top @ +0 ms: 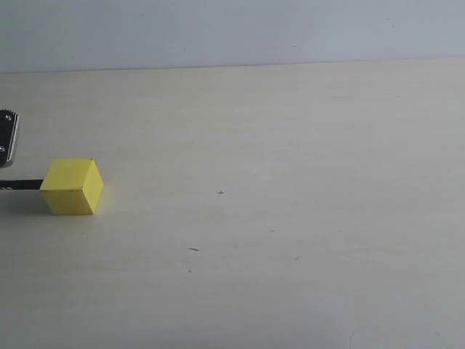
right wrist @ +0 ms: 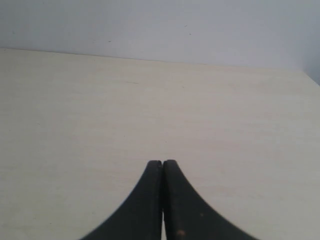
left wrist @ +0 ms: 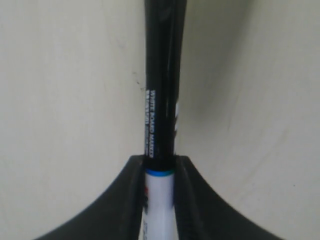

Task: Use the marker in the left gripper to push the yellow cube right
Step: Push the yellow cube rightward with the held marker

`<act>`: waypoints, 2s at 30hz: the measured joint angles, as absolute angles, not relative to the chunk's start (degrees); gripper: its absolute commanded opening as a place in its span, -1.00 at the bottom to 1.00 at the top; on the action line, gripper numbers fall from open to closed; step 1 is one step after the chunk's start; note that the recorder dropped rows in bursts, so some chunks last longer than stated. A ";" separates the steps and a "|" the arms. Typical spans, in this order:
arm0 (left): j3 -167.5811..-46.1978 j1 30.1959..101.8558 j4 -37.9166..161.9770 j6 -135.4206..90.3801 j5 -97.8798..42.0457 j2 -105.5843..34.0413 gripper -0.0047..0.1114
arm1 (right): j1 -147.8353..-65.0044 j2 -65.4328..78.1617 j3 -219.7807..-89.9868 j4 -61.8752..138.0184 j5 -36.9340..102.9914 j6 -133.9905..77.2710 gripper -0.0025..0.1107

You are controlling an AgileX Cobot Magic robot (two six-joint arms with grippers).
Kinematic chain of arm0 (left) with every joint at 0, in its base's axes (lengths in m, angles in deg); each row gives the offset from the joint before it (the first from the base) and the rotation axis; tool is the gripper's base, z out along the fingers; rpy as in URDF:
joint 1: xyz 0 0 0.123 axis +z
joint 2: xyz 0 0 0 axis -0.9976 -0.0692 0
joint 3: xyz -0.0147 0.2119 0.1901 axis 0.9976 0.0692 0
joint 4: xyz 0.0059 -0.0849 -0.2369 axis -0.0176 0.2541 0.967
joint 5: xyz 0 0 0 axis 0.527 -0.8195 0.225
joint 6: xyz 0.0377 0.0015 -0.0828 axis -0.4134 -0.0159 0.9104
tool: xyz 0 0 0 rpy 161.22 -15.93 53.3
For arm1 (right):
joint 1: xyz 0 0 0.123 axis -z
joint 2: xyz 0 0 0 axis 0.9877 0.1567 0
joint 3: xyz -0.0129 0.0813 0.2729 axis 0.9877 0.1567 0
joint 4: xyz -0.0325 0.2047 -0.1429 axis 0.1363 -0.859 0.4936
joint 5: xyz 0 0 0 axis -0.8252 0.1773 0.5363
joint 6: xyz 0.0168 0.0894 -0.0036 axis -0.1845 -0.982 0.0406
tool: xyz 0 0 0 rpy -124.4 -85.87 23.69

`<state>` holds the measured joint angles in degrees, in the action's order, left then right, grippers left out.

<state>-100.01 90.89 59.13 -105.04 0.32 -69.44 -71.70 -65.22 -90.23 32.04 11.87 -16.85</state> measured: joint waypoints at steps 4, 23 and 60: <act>-100.01 90.89 58.75 -105.45 0.59 -69.44 -0.92 | -71.70 -65.22 -90.23 32.04 11.87 -16.85 -0.96; -100.01 86.19 53.13 -102.87 1.91 -69.65 -0.92 | -71.70 -65.22 -90.23 32.04 11.87 -16.85 -0.96; -101.12 76.98 45.33 -89.25 4.49 -69.44 -0.92 | -71.70 -65.22 -90.23 32.04 11.87 -16.85 -0.96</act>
